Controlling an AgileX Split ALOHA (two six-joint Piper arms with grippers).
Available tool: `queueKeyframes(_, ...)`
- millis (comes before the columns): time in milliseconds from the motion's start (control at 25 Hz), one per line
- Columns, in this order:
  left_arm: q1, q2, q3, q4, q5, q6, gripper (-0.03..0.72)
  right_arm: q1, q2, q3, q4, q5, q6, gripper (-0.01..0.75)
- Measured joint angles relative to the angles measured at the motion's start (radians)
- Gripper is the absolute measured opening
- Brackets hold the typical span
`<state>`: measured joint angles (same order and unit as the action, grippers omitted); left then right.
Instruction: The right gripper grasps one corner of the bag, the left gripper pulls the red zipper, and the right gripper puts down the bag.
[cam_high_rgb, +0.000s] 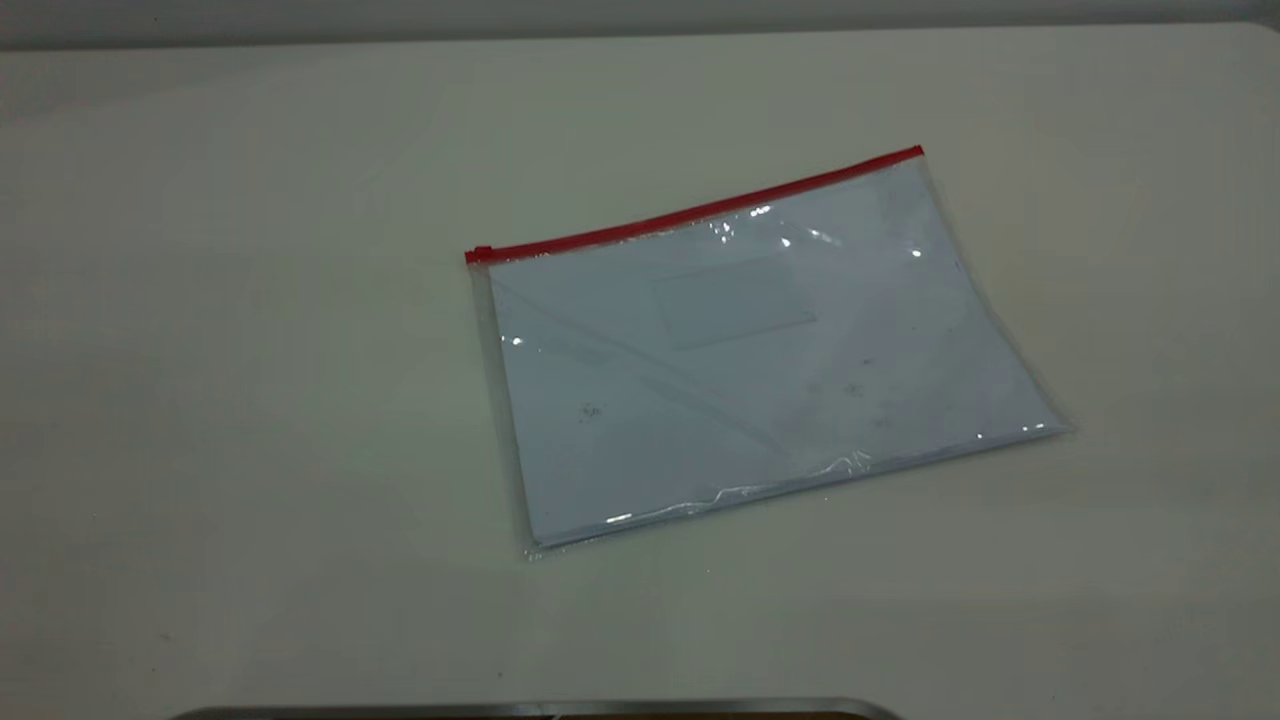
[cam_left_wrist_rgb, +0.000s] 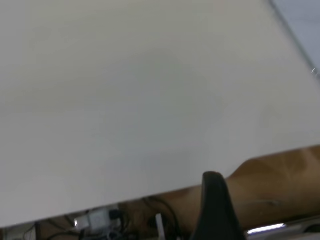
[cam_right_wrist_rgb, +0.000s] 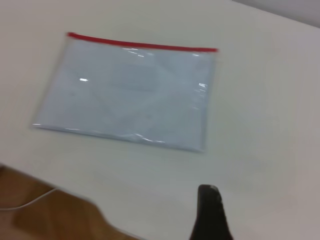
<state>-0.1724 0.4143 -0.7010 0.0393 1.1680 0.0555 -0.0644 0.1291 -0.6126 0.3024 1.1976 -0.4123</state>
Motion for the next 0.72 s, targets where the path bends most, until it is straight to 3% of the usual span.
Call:
queueKeyframes(320, 0.0, -0.08, 0.118, 0.019, 0.0, -0.026, 0.586, 0.0, -0.089, 0.121, -0.107, -0.039, 0.087, 0.579)
queueKeyframes(720, 0.0, -0.095, 0.17, 0.019, -0.004, -0.049, 0.586, 0.0, -0.091, 0.13, -0.201, -0.062, 0.224, 0.579)
